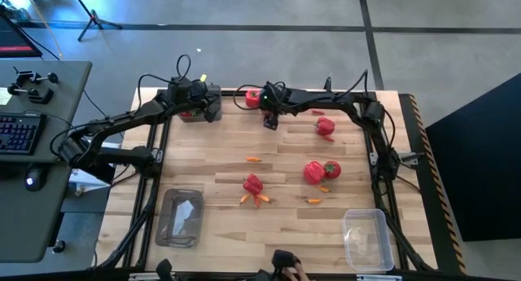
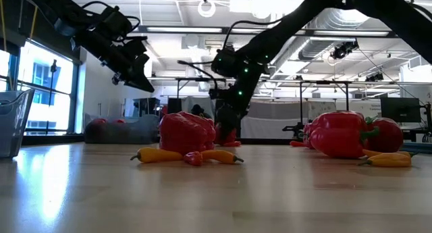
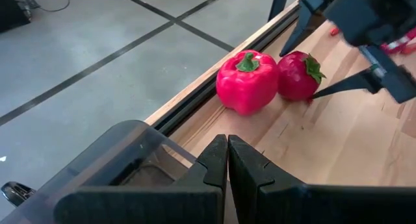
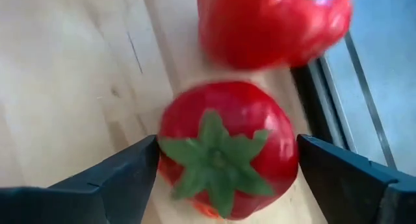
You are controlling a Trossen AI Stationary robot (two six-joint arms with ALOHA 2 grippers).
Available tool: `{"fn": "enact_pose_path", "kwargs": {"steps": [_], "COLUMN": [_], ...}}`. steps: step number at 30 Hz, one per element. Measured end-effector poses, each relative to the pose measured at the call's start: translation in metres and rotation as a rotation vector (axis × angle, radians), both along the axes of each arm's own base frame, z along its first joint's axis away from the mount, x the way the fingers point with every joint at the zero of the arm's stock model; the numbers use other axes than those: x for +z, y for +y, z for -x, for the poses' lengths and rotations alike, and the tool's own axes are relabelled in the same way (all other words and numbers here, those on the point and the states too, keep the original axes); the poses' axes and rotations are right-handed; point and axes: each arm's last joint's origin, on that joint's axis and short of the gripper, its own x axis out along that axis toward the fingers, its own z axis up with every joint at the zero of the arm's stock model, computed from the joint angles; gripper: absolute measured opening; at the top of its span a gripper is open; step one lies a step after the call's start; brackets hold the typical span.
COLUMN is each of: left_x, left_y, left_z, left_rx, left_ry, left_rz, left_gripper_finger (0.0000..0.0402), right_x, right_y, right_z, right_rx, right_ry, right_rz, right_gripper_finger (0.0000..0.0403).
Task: Sort produce into baskets
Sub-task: Put the red tomato into the top black bin
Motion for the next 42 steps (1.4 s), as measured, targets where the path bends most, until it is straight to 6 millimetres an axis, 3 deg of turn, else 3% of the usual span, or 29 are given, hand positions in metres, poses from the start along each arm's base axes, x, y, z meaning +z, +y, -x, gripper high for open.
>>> {"fn": "enact_pose_path", "kwargs": {"steps": [8,13,18,26,31,36,42], "left_x": [0.0,0.003,0.014,0.028,0.024,0.028,0.033], "left_y": [-0.001,-0.002,-0.007,-0.018,-0.027,-0.035,-0.039], "left_z": [-0.001,0.0,0.004,0.017,0.034,0.043,0.042], "left_rx": [-0.005,-0.005,-0.005,-0.013,0.009,-0.078,-0.204], "left_ry": [0.0,-0.01,-0.046,-0.109,-0.214,-0.372,-0.496], "left_rz": [0.0,-0.01,-0.047,-0.148,-0.195,-0.094,0.158], "left_gripper_finger": [0.0,0.0,0.0,0.0,0.0,0.0,0.0016], "right_x": [-0.003,0.016,0.05,0.069,0.081,0.086,0.086], "right_y": [0.002,0.012,0.027,0.06,0.064,0.065,0.075], "right_z": [0.0,0.001,-0.005,-0.038,-0.047,-0.049,-0.053], "right_rx": [-0.042,-0.071,-0.08,0.013,-0.004,0.068,0.24], "right_ry": [-0.003,-0.029,-0.219,-0.528,-0.697,-0.705,-0.609], "right_rz": [-0.022,0.001,-0.051,-0.091,-0.091,0.001,0.171], "right_gripper_finger": [0.0265,0.0248,0.0245,0.0244,0.0244,0.0243,0.0243]}}
